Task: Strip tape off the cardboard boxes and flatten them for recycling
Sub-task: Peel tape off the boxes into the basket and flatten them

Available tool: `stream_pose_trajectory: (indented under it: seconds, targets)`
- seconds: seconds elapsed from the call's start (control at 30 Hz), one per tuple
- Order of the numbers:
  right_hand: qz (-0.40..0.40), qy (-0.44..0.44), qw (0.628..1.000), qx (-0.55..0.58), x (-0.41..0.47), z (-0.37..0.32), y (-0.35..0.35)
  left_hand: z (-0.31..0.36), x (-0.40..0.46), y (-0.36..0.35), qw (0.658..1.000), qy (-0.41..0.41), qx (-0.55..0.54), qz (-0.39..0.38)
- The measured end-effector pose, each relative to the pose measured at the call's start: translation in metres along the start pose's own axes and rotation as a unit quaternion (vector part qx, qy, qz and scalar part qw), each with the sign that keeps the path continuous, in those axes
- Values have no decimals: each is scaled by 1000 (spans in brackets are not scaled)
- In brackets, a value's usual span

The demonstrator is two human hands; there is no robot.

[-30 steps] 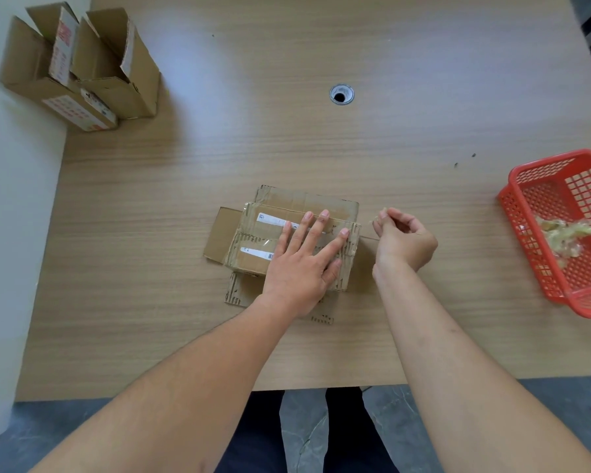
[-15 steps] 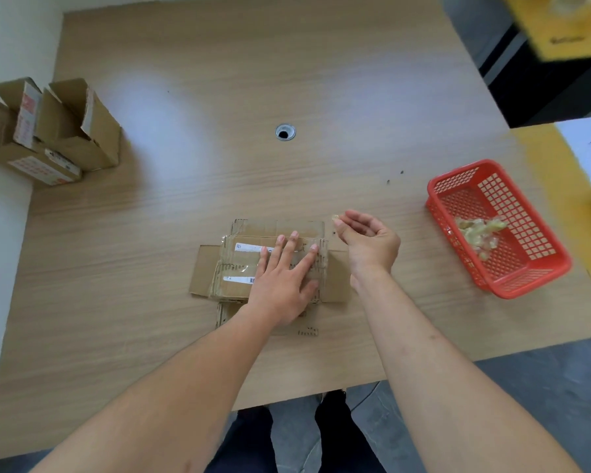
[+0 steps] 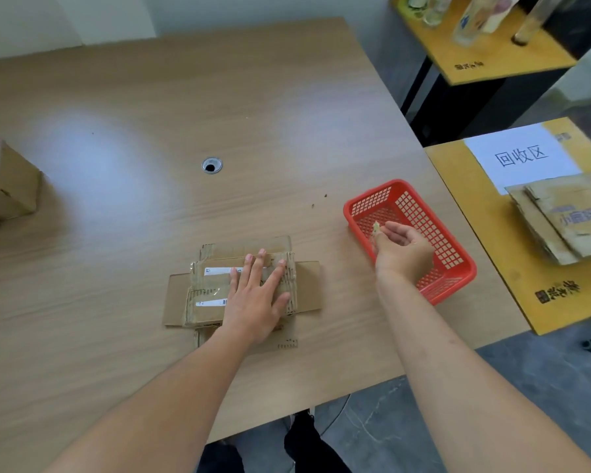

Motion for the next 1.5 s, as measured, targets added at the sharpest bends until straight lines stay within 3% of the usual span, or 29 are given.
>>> stream_pose_trajectory:
  seconds: [0.1,0.27,0.37,0.47,0.6,0.7,0.77,0.97,1.03,1.13,1.2,1.27,1.33,1.4,1.5]
  targets:
    - [29,-4,999,-43,18,6,7,10,8,-8,1000,0,6,10]
    - [14,3,994,-112,32,17,5,15,15,-10,1000,4,11,22]
    - [2,88,981,-173,23,6,4,14,13,-8,999,0,1,38]
    - [-28,240,941,-237,8,-9,-7,10,11,0,999,0,-8,41]
    - [-200,372,872,-248,-25,-7,-41,-3,8,17,1000,7,-2,25]
    - [-377,333,803,-320,-58,14,-67,-15,4,25,999,23,38,9]
    - [-428,289,781,-350,-78,30,-74,-22,3,28,998,36,58,-4]
    - [-291,313,813,-397,-102,26,-78,-35,-3,37,984,127,128,4]
    - [-310,340,806,-371,-117,26,-84,-41,-6,29,982,170,83,-3]
    - [-392,345,790,-320,-129,41,-91,-44,-13,20,973,200,-103,47]
    - [-409,336,801,-280,-125,47,-96,-40,-21,20,966,198,-153,71]
    - [-430,287,820,-244,-119,49,-100,-37,-27,26,980,159,-77,89]
    - [-475,224,823,-217,-120,49,-101,-34,-29,32,994,47,32,88]
    - [-492,206,826,-182,-119,50,-100,-34,-30,27,996,-61,71,-8]
    - [-450,180,854,-187,-112,54,-85,-38,-32,18,988,-56,84,-113]
Point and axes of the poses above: each hand's wrist, its own x-axis towards the middle knuckle, its own y-axis out of the back of the hand, z = x × y, the point moved 4 cm from there along x, towards the middle knuckle, and after that the axes turned 8 degrees about -x, right-handed, at the moved point
